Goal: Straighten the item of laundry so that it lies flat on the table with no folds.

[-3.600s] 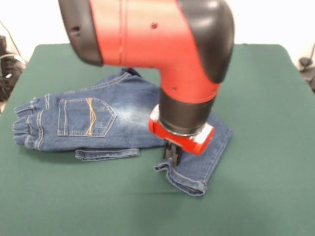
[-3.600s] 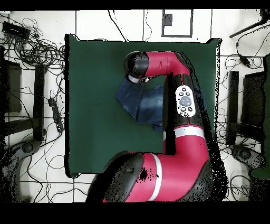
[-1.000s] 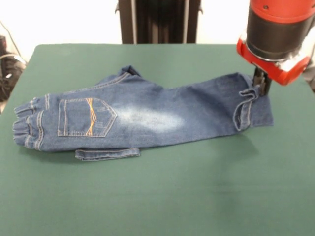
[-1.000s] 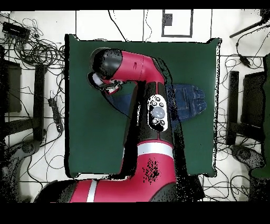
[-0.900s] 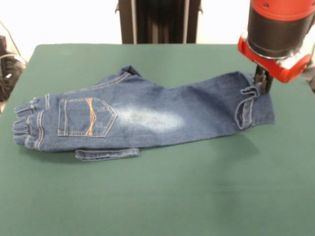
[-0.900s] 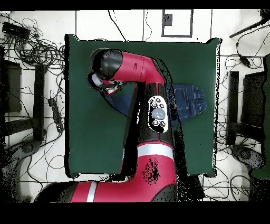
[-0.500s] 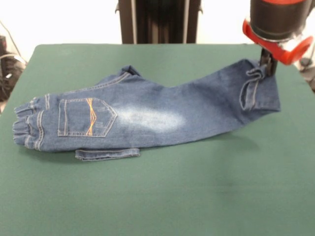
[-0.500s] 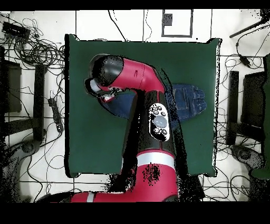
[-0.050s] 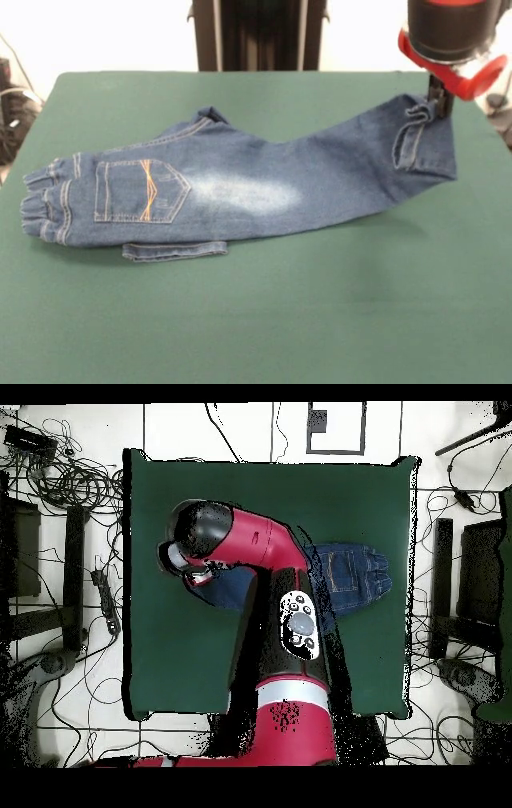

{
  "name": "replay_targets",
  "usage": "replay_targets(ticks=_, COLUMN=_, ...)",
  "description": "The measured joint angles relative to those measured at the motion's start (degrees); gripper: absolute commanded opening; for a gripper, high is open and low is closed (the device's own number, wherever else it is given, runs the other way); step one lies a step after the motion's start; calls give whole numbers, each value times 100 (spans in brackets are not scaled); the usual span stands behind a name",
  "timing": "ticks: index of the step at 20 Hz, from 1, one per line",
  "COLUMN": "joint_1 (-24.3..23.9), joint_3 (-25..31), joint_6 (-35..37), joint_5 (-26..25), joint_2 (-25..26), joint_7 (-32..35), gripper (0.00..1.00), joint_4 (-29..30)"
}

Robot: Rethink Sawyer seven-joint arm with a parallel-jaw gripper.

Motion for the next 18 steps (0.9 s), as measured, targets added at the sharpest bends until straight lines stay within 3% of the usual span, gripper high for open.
replay_targets(ticks=12, joint_1=213, joint_3=0, joint_6=-617, joint_5=2, joint_2=18, joint_7=0, gripper=0, joint_4=126)
replay_targets(ticks=13, joint_1=223, joint_3=0, joint_6=-642, joint_5=2, joint_2=17, joint_7=0, gripper=100, joint_4=132)
replay_targets(ticks=18, joint_1=259, joint_3=2, joint_6=-745, joint_5=2, joint_2=17, joint_7=0, gripper=100, joint_4=160)
